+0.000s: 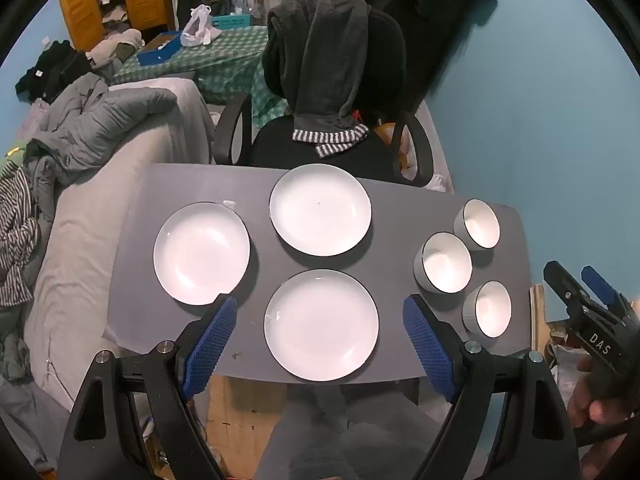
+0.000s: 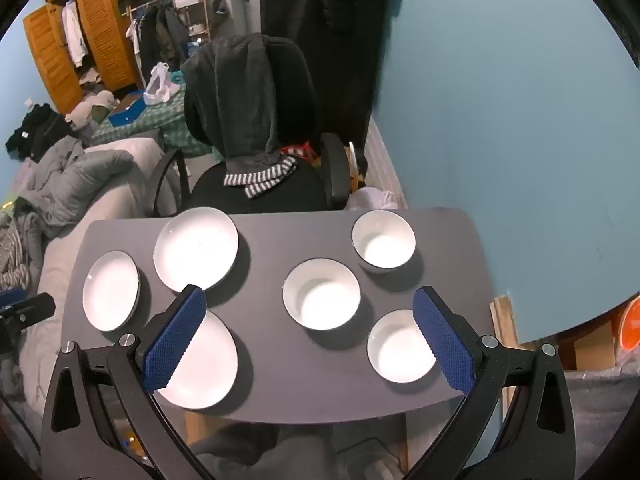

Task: Organize plates and bowls

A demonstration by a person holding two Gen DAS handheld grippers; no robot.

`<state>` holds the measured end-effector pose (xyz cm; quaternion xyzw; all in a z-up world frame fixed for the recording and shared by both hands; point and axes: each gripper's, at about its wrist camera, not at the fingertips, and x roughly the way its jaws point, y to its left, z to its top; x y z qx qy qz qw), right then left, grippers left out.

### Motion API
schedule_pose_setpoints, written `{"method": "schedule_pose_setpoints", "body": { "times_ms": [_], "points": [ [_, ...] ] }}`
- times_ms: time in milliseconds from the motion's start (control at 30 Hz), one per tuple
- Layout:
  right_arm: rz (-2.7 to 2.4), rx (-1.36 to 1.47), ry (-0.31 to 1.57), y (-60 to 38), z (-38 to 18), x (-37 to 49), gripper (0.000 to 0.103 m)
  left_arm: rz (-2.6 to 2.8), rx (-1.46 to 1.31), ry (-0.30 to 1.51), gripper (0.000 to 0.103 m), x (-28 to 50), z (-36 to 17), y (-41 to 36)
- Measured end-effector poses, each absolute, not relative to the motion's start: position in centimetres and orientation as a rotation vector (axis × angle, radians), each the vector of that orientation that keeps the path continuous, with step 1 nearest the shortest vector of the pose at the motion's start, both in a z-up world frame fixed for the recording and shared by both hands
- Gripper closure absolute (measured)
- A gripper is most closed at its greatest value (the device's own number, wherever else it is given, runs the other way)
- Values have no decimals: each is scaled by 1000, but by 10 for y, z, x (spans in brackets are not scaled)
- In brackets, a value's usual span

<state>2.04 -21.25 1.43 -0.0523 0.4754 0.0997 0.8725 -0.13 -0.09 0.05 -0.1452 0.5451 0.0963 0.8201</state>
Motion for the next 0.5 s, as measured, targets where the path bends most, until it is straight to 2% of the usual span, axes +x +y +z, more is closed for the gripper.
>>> {"method": "schedule_pose_setpoints", "body": {
  "times_ms": [500],
  "points": [
    [210, -103, 1001, -223, 13, 19, 1, 176, -304, 1162, 17, 2, 6, -12]
  ]
}}
